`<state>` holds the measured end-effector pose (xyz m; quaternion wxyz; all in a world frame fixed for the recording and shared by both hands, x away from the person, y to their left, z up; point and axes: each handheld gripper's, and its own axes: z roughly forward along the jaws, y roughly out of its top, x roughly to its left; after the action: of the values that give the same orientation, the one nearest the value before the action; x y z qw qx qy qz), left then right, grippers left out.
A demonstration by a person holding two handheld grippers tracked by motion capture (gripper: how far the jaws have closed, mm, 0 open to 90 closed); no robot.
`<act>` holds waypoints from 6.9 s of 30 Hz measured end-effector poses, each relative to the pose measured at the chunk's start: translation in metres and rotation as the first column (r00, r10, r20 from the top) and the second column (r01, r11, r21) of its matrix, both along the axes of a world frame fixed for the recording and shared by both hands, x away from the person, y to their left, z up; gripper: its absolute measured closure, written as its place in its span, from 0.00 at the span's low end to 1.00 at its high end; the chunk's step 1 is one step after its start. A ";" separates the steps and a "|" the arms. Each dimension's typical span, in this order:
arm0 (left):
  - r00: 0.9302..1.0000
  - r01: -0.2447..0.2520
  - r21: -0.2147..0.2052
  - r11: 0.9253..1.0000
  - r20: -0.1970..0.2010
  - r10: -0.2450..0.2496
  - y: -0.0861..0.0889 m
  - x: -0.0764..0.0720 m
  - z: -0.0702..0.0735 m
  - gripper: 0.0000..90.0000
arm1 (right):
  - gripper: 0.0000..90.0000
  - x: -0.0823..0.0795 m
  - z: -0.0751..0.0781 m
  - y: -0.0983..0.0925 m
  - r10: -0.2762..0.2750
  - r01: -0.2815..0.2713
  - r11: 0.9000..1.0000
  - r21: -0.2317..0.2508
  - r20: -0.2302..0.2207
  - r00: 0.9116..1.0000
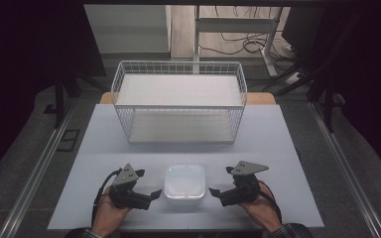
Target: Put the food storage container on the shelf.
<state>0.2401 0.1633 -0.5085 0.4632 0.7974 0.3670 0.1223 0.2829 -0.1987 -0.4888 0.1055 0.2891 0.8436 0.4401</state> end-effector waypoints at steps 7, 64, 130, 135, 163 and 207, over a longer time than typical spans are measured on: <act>0.998 0.027 -0.049 0.998 -0.057 -0.030 -0.008 0.007 0.005 0.04 | 0.01 -0.003 0.007 0.013 0.028 -0.029 1.000 -0.005 -0.036 0.999; 0.985 -0.093 -0.224 0.970 -0.163 0.056 -0.016 0.010 0.009 0.88 | 0.87 0.000 0.013 0.027 -0.105 0.131 0.984 0.121 -0.201 0.974; 0.975 -0.220 -0.141 0.965 -0.057 0.214 -0.018 0.150 0.012 0.79 | 0.75 0.135 0.008 0.056 -0.226 0.228 0.967 0.109 -0.034 0.974; 0.971 -0.239 -0.129 0.962 -0.042 0.236 -0.019 0.156 0.015 0.75 | 0.75 0.138 0.012 0.063 -0.240 0.238 0.969 0.073 0.024 0.970; 0.992 -0.103 -0.124 0.987 0.060 0.111 -0.015 0.085 0.020 0.15 | 0.99 0.101 0.024 0.058 -0.085 0.079 0.994 0.080 0.073 0.994; 0.995 -0.063 -0.094 0.994 0.065 0.070 0.016 0.009 -0.012 0.01 | 0.99 0.144 -0.013 0.114 -0.083 0.085 0.996 -0.036 0.072 0.994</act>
<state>0.2493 0.1796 -0.5207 0.5071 0.7580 0.3826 0.1478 0.4269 -0.0850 -0.5018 0.1591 0.3065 0.8348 0.4287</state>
